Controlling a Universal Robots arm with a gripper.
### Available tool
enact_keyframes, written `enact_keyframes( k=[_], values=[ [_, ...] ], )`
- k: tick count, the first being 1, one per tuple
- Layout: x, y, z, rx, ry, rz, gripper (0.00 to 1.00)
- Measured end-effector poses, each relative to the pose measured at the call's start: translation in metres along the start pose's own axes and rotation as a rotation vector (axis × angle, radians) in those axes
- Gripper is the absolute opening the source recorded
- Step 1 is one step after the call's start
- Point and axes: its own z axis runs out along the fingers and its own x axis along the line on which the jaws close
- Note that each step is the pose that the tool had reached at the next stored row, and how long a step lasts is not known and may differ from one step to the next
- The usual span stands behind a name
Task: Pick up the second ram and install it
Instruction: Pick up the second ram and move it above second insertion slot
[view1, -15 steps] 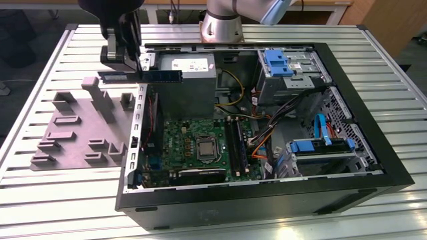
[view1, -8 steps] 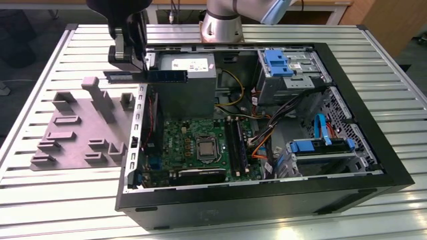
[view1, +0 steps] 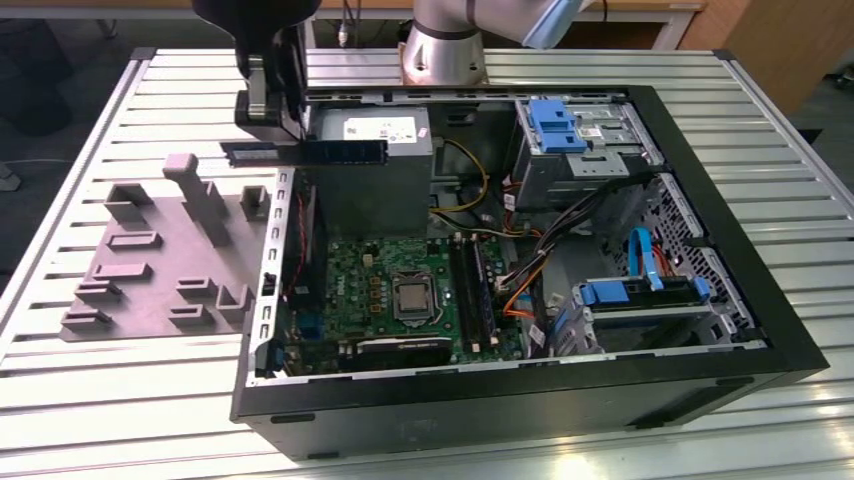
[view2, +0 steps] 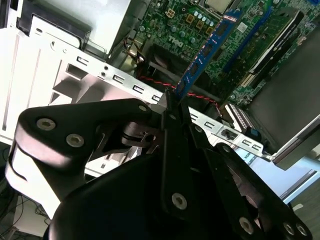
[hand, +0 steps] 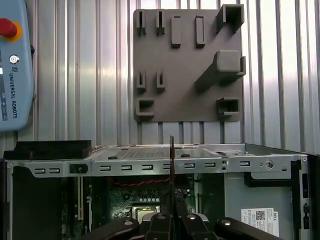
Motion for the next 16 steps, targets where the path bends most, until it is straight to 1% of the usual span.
enact_keyframes(
  k=[16],
  values=[
    [-0.0007,-0.0209,-0.0006,0.0,0.0,0.0,0.14]
  ],
)
